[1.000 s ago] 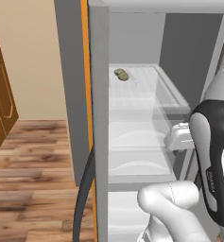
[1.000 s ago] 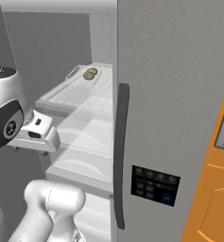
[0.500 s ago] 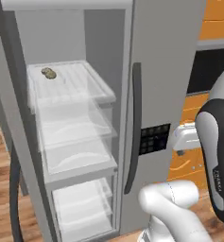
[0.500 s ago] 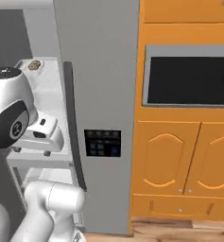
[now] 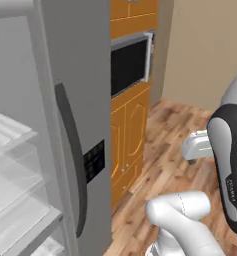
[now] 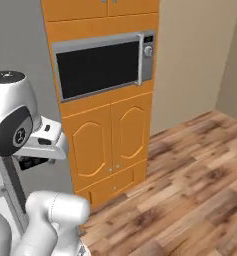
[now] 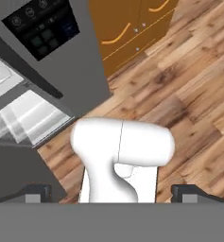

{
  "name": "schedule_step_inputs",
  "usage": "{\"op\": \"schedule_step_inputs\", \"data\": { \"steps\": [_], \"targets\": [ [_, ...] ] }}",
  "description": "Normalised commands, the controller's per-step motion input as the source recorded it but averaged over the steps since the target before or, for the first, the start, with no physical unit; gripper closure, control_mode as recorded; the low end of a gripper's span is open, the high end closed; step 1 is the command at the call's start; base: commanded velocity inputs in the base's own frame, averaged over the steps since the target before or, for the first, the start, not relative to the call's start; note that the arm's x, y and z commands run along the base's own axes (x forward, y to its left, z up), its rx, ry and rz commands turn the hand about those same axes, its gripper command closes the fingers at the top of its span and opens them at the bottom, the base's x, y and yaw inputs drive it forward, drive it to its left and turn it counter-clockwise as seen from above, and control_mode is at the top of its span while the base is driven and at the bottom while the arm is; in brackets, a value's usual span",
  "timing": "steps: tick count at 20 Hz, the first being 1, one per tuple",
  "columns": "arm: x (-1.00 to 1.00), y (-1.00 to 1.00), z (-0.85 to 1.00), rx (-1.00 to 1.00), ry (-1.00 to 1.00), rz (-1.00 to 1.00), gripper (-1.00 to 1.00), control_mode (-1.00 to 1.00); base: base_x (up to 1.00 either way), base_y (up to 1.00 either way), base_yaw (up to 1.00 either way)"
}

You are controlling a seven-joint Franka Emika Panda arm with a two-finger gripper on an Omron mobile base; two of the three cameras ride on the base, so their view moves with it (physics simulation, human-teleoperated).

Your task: Place two dumplings into each of the tupperware containers and then place the containers in the fridge.

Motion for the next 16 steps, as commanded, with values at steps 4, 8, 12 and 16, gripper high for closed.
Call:
{"op": "schedule_step_inputs", "data": {
  "steps": [4,8,12,16],
  "targets": [
    [0.00,0.00,0.00,0.00,0.00,0.00,-1.00,1.00,0.00,0.06,-0.95],
    [0.00,0.00,0.00,0.00,0.00,0.00,-1.00,1.00,0.11,0.19,-0.87],
    [0.00,0.00,0.00,0.00,0.00,0.00,-1.00,1.00,0.58,0.28,-0.68],
    [0.00,0.00,0.00,0.00,0.00,0.00,-1.00,1.00,1.00,0.23,-0.41]
  ]
}}
